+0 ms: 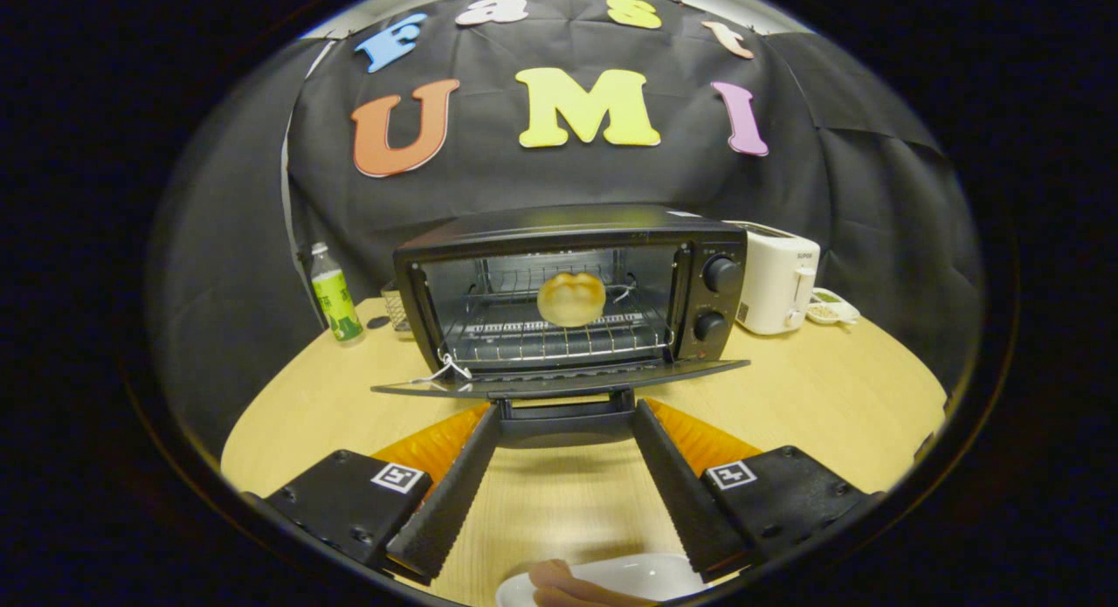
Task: Open the toaster oven, put the food inside, and close the toaster oven door.
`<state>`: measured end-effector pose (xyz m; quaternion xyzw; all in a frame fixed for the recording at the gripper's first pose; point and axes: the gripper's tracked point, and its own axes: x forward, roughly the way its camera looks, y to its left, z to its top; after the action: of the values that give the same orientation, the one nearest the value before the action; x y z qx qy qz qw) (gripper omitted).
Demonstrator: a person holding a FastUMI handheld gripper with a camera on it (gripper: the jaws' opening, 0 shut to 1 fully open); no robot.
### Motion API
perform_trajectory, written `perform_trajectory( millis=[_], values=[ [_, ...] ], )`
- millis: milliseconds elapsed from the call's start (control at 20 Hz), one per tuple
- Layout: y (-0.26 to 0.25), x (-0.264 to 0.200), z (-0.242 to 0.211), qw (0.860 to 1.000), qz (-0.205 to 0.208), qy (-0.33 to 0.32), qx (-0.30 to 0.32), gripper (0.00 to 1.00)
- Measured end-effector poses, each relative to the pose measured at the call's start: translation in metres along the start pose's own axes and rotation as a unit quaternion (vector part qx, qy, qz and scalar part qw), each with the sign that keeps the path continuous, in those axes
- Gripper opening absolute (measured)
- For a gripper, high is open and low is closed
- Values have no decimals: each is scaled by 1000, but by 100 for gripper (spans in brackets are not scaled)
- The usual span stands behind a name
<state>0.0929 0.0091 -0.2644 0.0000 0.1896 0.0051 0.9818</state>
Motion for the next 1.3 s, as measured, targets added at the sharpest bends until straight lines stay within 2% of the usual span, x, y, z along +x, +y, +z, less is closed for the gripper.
perform_trajectory(
  millis=[400, 600, 750, 900, 1300],
  values=[
    [5, 14, 57, 996, 2, -88, -13, 100],
    [5, 24, 77, 995, -4, -98, -13, 100],
    [-1, 2, 97, 991, -17, -132, 5, 100],
    [0, -27, 102, 990, -36, -138, -12, 100],
    [20, -98, 119, 988, -26, -147, -39, 100]
  ],
)
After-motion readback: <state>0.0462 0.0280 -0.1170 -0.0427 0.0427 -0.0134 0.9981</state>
